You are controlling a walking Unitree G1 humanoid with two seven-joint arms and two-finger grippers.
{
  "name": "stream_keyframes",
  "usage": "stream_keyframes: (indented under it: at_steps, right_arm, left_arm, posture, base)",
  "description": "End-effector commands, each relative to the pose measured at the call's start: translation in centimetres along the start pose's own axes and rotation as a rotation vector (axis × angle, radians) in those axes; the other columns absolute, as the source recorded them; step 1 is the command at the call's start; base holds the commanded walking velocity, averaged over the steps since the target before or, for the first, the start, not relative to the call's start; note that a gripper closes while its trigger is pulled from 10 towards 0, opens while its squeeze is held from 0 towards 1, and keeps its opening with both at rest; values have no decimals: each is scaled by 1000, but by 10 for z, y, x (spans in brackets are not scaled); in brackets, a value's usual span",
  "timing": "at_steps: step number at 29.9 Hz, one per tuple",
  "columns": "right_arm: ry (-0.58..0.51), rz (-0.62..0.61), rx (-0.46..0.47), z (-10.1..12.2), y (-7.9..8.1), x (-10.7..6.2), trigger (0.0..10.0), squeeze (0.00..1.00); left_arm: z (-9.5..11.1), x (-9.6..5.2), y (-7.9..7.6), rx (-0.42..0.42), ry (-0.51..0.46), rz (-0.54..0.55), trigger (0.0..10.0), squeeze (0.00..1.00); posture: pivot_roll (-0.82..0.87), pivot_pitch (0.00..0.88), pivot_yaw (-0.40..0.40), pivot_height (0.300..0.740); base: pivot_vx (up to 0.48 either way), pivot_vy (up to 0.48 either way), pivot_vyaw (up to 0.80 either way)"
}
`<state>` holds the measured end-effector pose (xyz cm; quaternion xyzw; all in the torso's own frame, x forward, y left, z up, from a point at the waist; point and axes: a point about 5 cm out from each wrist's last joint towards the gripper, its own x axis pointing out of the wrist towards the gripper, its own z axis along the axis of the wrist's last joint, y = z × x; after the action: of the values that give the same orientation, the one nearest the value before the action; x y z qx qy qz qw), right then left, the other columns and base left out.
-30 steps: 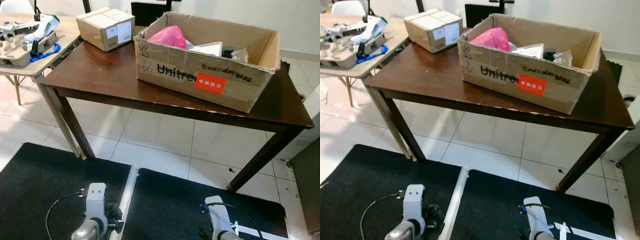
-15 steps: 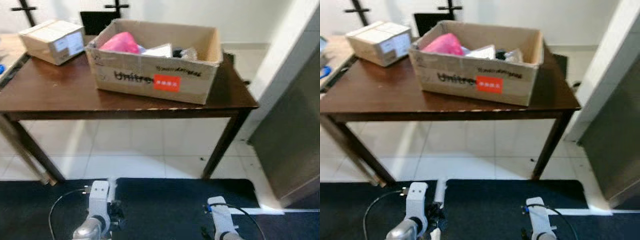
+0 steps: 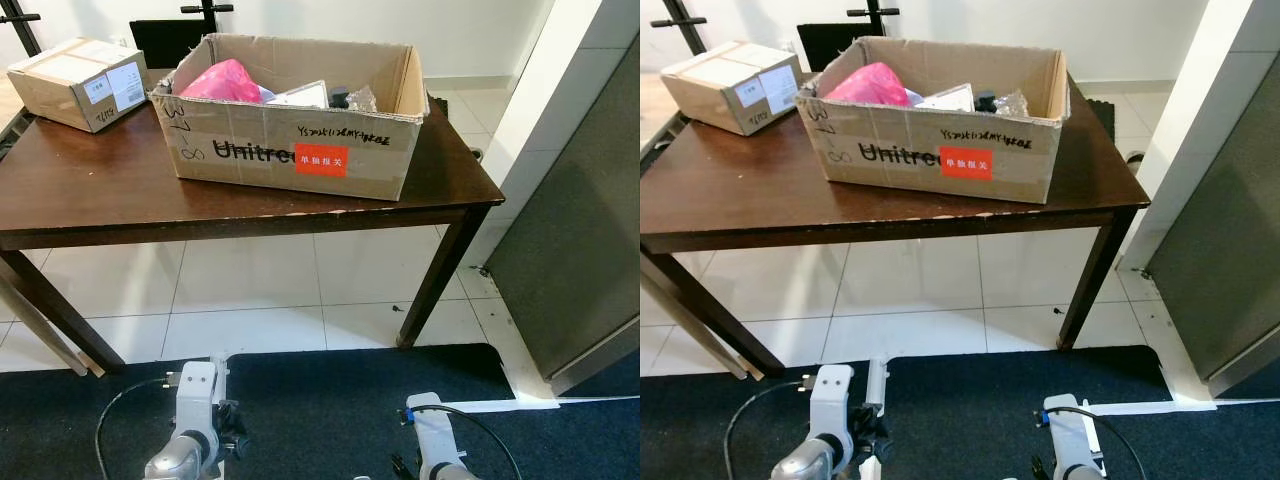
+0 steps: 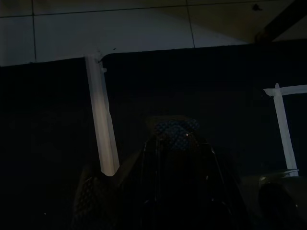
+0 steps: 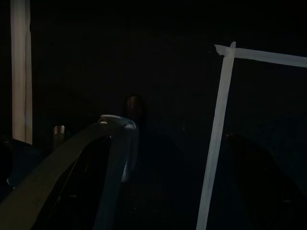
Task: Picking trash to rubbish bin
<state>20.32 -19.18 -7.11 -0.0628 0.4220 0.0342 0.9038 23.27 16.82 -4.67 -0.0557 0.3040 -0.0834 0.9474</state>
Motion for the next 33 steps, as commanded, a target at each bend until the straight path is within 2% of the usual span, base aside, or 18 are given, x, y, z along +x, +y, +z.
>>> stream_keyframes:
  at_steps: [1, 33]
  right_arm:
    - [27, 2, 5, -9, 2, -1, 10000, 0]
    - [34, -12, 15, -13, 1, -3, 10000, 0]
  left_arm:
    - [-5, -3, 3, -9, 18, 7, 10000, 0]
    - [-3, -1, 1, -18, 23, -22, 10000, 0]
  posture:
    - [-67, 115, 47, 740]
    - [-77, 109, 61, 740]
  base:
    - [244, 0, 0]
    - [269, 0, 0]
